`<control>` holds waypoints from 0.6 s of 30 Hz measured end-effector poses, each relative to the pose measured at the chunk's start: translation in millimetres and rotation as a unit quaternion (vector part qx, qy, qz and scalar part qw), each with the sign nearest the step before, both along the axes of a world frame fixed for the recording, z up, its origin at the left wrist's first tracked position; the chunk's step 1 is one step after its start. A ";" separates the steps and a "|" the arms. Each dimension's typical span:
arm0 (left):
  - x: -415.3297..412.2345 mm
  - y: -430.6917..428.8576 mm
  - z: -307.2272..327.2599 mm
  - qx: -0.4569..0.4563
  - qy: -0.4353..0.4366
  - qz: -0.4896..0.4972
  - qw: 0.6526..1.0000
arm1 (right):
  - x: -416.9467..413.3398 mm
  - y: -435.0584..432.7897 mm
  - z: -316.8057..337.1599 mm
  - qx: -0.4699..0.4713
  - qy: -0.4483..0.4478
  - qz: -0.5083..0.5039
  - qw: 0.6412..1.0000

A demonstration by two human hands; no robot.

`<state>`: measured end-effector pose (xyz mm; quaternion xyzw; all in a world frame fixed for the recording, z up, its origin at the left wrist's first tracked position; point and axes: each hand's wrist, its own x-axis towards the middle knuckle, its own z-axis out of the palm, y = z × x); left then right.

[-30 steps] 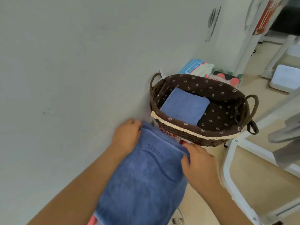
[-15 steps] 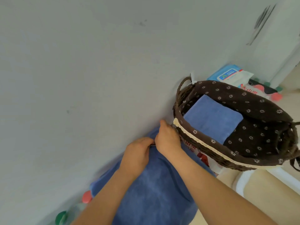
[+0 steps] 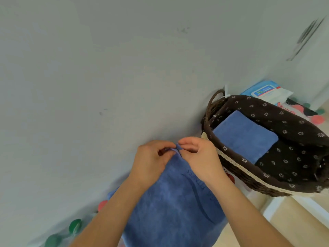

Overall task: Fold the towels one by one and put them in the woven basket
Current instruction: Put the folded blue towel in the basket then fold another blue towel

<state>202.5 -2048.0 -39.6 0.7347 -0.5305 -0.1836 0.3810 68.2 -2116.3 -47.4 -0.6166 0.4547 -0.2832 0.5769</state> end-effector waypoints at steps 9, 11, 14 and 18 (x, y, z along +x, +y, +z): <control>-6.1 1.9 20.6 0.013 0.024 0.020 0.999 | -6.7 10.4 17.9 -0.005 -0.030 -0.018 0.999; -6.6 1.4 21.6 0.011 0.023 0.018 1.000 | -7.2 12.1 20.2 -0.007 -0.038 -0.029 0.999; -7.0 0.5 24.2 0.014 0.025 0.013 1.000 | -8.4 14.2 22.8 -0.020 -0.046 -0.036 0.998; -6.9 -1.8 31.1 0.026 -0.017 -0.028 0.999 | -9.4 16.5 25.3 -0.026 -0.052 -0.037 0.998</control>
